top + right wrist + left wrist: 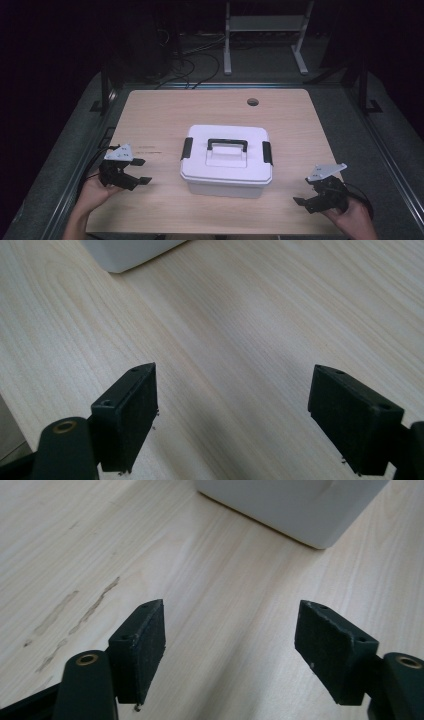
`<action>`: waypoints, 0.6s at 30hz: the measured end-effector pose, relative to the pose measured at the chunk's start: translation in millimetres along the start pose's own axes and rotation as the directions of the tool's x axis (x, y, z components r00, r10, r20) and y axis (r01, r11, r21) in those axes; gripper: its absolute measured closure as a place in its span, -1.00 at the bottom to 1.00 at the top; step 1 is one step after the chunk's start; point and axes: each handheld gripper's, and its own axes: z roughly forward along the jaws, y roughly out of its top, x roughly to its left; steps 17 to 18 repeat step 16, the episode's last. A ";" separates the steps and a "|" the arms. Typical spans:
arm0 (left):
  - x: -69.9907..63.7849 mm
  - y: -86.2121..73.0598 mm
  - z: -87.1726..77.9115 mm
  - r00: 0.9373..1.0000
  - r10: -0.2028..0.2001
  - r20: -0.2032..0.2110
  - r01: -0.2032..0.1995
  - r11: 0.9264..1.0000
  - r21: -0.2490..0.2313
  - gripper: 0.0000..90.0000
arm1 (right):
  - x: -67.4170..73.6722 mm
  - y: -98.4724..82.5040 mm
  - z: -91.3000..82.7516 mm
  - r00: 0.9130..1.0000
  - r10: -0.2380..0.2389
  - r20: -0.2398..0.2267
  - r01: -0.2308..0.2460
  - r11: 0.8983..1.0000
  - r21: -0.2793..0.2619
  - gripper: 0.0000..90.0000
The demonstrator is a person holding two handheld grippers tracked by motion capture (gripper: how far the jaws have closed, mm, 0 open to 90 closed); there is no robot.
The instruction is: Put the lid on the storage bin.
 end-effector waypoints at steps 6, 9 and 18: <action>-1.2 -9.3 -2.3 1.000 -0.017 -0.025 0.016 1.000 -0.009 -0.46 | 0.2 -0.5 0.2 1.000 0.000 0.001 0.000 1.000 0.001 -0.57; -2.8 -11.2 -1.6 0.999 -0.015 -0.031 0.014 1.000 -0.007 -0.51 | 1.3 0.4 1.1 1.000 -0.005 0.000 0.005 1.000 0.005 -0.57; -4.3 -14.5 1.0 0.999 -0.017 -0.041 0.017 1.000 0.002 -0.56 | 1.5 1.2 2.3 1.000 -0.013 -0.004 0.013 1.000 0.005 -0.57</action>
